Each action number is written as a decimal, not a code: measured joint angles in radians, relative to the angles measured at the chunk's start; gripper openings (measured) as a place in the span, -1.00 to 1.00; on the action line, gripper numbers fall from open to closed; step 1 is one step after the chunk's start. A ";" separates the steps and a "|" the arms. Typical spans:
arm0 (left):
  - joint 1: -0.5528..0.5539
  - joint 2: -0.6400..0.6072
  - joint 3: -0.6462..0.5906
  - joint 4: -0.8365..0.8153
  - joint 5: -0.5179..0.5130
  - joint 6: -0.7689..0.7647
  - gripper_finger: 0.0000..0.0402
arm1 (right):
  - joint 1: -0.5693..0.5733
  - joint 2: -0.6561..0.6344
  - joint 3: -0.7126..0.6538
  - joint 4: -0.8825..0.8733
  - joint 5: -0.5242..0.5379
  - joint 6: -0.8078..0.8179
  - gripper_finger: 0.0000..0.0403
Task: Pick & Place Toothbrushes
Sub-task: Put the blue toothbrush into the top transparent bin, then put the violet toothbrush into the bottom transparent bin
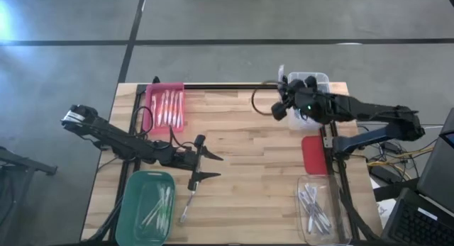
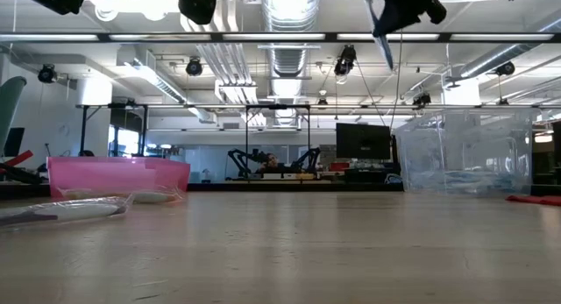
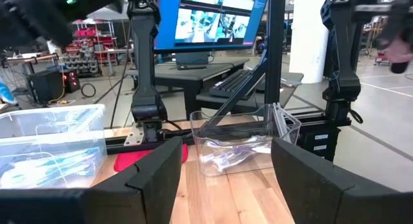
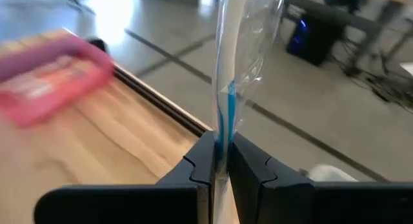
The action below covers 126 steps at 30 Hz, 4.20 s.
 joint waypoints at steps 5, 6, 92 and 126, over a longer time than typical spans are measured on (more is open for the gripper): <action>0.000 0.000 0.000 0.000 0.000 0.000 0.21 | -0.144 0.006 0.000 -0.103 -0.041 0.000 -0.89; 0.000 0.000 0.000 0.000 0.000 0.001 0.21 | -0.169 0.009 0.000 -0.128 -0.041 0.000 -0.89; 0.021 -0.001 0.000 -0.020 -0.008 0.116 0.21 | -0.650 0.367 -0.002 -0.724 -0.325 -0.024 -0.25; 0.025 -0.001 0.114 -0.279 -0.151 0.042 0.19 | -0.349 -0.052 -0.009 -0.170 -0.517 -0.052 -0.59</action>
